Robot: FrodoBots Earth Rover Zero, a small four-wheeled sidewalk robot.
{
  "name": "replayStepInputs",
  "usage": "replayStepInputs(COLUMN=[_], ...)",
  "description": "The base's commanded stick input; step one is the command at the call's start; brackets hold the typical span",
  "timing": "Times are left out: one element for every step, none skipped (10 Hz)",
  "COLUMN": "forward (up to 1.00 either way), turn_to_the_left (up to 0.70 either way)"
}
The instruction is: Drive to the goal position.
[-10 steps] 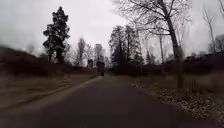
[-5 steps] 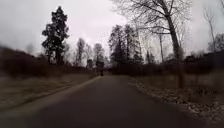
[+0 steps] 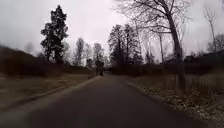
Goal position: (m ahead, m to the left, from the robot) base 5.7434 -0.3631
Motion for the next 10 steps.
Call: replayStepInputs(forward=[0.45, 0.45, 0.45, 0.45, 0.45, 0.45, 0.45, 0.45, 0.45, 0.45], turn_to_the_left=[0.18, 0.00, 0.00, 0.00, 0.00, 0.00, 0.00, 0.00, 0.00, 0.00])
